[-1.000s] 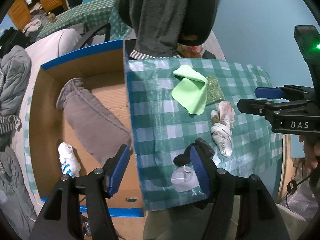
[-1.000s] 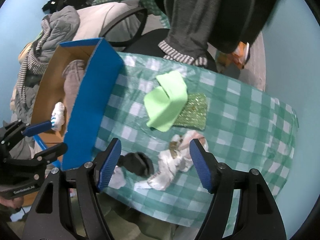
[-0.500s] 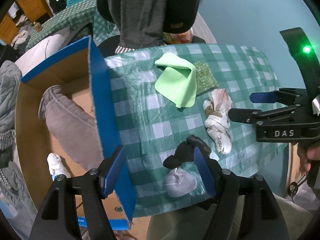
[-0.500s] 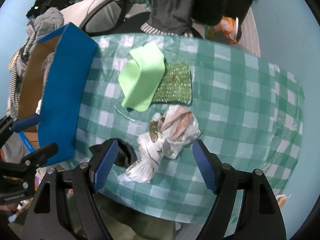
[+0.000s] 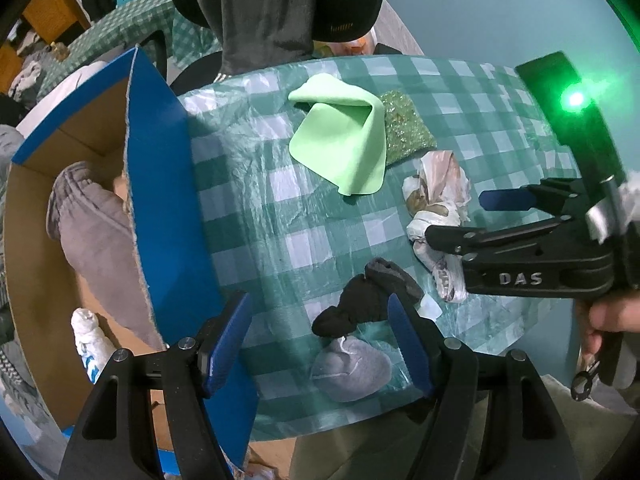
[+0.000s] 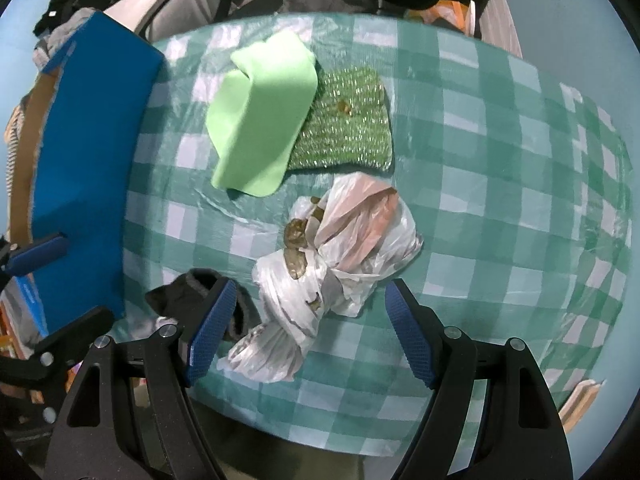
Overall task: Organize soft objects
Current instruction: 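Grasp the white plastic bag bundle with the right gripper while the left gripper moves to the black sock, then grasp the black sock with the left gripper and lift it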
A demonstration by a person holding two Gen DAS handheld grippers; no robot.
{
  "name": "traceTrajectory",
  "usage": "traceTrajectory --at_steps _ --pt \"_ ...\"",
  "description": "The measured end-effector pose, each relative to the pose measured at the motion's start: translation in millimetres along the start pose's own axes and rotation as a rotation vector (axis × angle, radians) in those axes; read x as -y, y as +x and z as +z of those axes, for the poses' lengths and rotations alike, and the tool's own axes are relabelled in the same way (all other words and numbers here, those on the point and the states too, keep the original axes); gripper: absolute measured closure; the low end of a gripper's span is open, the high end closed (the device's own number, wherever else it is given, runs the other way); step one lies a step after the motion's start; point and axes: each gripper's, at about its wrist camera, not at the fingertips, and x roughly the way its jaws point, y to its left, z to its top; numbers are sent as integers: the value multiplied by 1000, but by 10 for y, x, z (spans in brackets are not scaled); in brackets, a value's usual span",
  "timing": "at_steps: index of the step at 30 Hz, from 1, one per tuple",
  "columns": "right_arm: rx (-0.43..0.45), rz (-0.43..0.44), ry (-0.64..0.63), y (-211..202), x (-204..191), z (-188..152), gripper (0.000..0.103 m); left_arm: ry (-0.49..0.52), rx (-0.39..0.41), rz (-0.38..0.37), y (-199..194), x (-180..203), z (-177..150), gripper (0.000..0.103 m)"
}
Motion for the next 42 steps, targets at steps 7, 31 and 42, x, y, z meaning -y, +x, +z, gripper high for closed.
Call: traceTrajectory --at_steps 7,31,42 --pt "-25 -21 -25 156 -8 -9 27 17 -11 -6 48 11 -3 31" --pt "36 13 23 112 273 -459 62 160 -123 -37 498 344 21 25" --pt "53 16 82 198 439 -508 62 216 -178 -8 752 428 41 24"
